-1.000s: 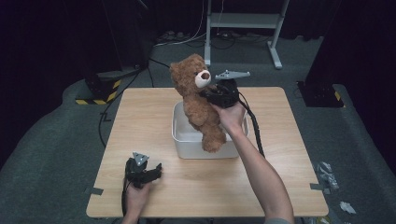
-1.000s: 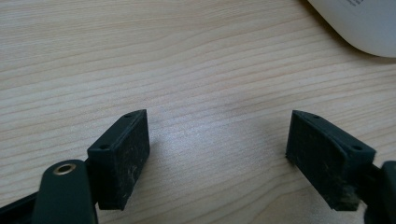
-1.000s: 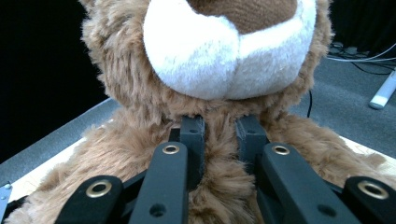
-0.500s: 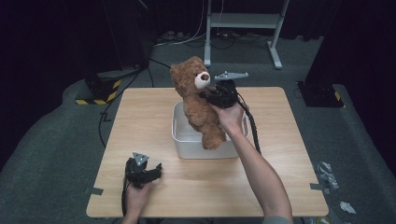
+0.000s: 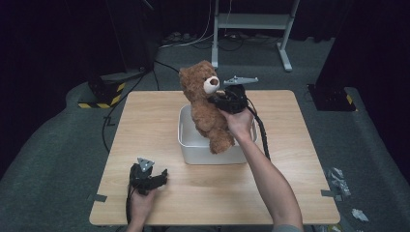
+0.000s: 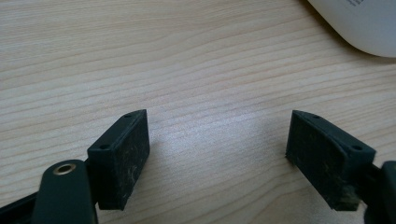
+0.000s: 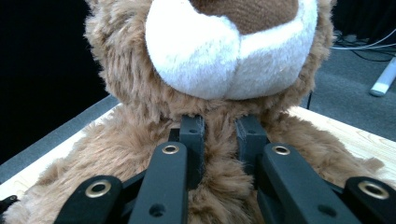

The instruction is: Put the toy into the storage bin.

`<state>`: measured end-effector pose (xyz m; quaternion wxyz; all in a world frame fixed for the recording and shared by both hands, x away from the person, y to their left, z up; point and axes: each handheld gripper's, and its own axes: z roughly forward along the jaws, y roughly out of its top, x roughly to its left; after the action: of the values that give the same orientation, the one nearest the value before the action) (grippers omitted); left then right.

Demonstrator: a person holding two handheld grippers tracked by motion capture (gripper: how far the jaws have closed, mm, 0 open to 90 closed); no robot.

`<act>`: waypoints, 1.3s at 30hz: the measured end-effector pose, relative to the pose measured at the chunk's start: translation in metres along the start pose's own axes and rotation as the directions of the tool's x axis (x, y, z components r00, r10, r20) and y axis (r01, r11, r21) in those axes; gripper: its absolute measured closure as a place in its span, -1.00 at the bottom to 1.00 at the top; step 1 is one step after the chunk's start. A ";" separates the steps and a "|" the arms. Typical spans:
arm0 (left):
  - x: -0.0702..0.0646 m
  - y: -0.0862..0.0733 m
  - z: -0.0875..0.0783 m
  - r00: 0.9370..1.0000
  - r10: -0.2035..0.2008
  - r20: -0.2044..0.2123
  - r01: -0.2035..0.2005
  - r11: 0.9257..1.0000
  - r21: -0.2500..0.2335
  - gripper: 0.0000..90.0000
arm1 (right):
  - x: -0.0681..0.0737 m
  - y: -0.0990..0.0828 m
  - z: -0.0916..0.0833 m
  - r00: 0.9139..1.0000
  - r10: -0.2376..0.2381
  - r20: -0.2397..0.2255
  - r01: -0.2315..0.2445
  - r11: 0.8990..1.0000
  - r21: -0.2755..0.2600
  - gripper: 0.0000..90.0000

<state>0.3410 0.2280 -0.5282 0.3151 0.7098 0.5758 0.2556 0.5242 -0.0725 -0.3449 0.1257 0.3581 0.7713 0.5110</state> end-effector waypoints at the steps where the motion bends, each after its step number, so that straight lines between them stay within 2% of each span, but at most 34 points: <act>1: 0.000 0.000 0.000 1.000 0.000 0.000 0.000 1.000 0.000 -0.53 | 0.000 0.000 0.000 1.000 -0.002 0.003 0.002 1.000 0.001 0.72; 9: 0.000 0.000 0.000 1.000 0.000 0.000 0.000 1.000 0.000 -0.53 | -0.001 -0.004 0.005 1.000 -0.009 0.014 0.009 1.000 0.019 0.72; 22: 0.000 0.000 0.000 1.000 -0.002 -0.002 0.002 1.000 0.000 -0.52 | -0.005 -0.014 0.010 1.000 0.021 0.002 -0.021 0.999 0.035 0.71; 26: 0.000 0.000 0.000 1.000 -0.003 -0.002 0.003 1.000 0.000 -0.52 | -0.007 -0.016 0.009 0.999 0.043 0.001 -0.043 0.998 0.043 0.71; 39: 0.000 0.000 0.000 1.000 -0.001 -0.001 0.001 1.000 0.000 -0.52 | -0.008 -0.019 0.010 0.999 0.033 0.003 -0.033 0.996 0.087 0.69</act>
<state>0.3411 0.2280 -0.5282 0.3149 0.7095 0.5762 0.2559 0.5280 -0.0749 -0.3673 0.1023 0.3762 0.7867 0.4786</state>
